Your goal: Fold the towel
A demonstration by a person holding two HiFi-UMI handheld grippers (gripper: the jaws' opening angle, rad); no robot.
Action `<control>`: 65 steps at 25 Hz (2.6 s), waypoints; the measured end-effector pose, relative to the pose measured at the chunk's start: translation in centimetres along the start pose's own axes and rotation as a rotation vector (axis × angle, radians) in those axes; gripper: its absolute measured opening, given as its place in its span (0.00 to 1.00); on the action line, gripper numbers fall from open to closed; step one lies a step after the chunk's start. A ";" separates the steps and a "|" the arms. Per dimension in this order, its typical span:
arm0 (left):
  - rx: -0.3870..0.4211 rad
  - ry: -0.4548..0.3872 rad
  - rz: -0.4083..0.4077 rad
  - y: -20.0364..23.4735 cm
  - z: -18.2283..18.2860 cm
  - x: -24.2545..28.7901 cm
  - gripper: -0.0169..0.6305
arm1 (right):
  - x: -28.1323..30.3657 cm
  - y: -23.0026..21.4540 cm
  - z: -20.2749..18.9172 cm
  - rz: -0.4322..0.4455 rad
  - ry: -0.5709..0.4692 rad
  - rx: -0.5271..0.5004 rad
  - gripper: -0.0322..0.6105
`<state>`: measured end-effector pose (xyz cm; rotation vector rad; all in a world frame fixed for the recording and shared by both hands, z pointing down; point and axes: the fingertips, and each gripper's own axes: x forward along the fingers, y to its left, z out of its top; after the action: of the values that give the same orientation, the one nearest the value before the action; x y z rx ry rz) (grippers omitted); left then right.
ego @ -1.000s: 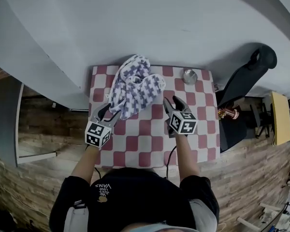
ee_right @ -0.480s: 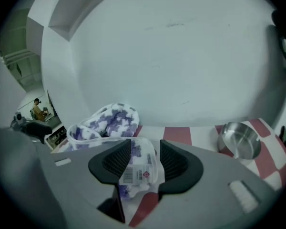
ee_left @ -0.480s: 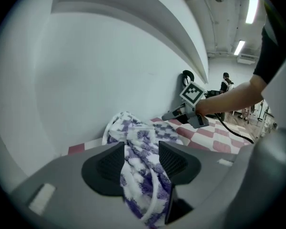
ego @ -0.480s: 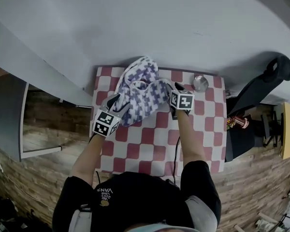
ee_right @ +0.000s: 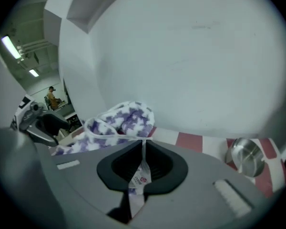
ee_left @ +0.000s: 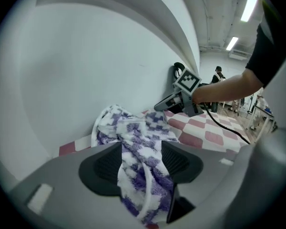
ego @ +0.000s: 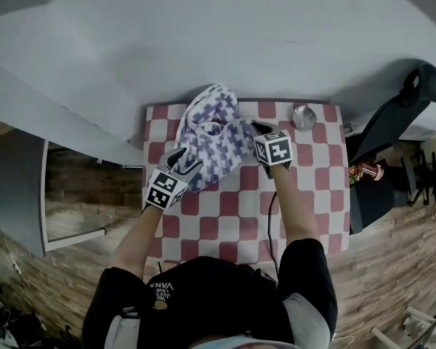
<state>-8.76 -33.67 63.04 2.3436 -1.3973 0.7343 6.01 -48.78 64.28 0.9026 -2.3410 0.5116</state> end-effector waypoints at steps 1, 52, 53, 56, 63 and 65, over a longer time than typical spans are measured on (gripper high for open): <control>0.020 0.001 -0.009 0.0 0.2 0.2 0.39 | -1.3 0.7 0.6 0.013 -0.034 -0.018 0.09; 0.352 -0.203 -0.184 -8.4 -3.9 -20.6 0.10 | -27.5 27.4 -16.1 -0.143 -0.154 0.040 0.08; 0.342 -0.210 -0.163 -8.2 -4.9 -21.8 0.10 | -27.4 28.5 -16.3 -0.137 -0.149 0.036 0.08; 0.336 -0.223 -0.126 -8.0 -7.8 -25.2 0.10 | -26.9 31.9 -17.7 -0.117 -0.115 0.024 0.08; 0.333 -0.129 -0.141 -7.4 -16.1 -28.3 0.10 | -23.7 38.6 -23.9 -0.033 0.036 0.025 0.08; 0.319 -0.090 -0.153 -7.6 -18.4 -28.6 0.10 | -23.1 39.8 -25.7 -0.017 0.077 0.028 0.08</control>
<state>-18.19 -0.16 61.63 2.7230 -1.1898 0.8705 1.66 3.75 63.63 0.8993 -2.2595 0.5636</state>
